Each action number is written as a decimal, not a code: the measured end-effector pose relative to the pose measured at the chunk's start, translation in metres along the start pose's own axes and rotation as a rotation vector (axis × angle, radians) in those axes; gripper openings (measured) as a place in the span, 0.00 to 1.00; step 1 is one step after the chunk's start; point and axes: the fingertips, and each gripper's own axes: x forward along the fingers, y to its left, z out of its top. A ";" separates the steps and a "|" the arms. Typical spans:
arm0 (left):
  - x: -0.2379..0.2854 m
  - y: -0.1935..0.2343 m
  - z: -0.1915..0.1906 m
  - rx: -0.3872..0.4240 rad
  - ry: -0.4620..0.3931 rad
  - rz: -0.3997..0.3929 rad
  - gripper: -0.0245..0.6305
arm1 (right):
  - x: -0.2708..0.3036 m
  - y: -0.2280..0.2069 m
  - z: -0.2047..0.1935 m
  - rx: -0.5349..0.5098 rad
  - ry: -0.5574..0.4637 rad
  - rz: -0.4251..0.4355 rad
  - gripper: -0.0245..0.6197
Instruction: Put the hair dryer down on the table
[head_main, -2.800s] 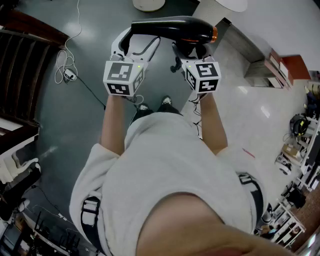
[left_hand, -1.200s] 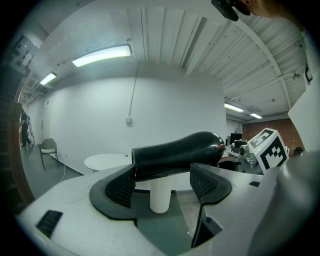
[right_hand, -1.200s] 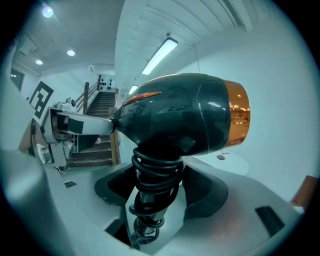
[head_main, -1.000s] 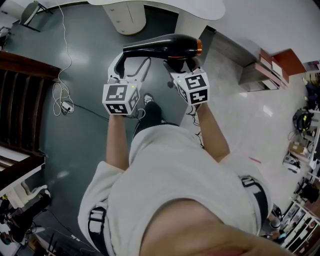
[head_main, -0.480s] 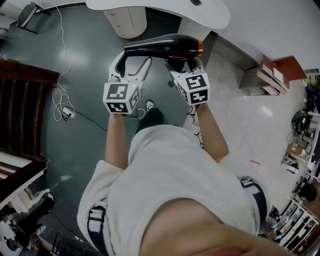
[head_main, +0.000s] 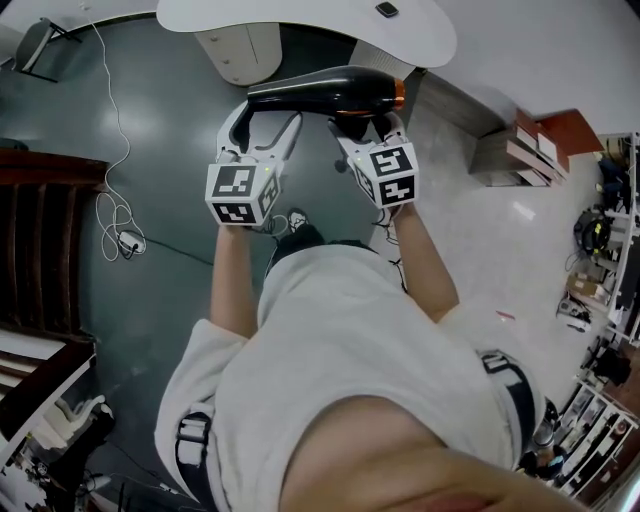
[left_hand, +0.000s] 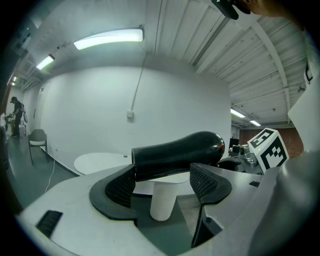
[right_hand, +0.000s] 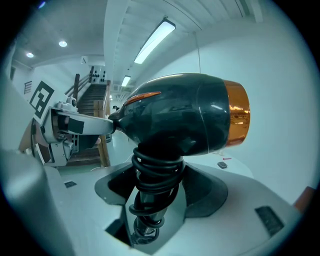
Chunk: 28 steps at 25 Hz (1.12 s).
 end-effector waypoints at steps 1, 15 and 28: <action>0.002 0.004 0.000 -0.002 -0.004 0.001 0.56 | 0.005 0.000 0.002 -0.005 0.000 0.000 0.48; 0.024 0.063 0.004 -0.006 0.002 0.070 0.56 | 0.071 0.002 0.024 -0.025 -0.007 0.065 0.47; 0.095 0.132 0.030 0.003 0.007 0.114 0.56 | 0.162 -0.038 0.064 -0.031 -0.023 0.111 0.47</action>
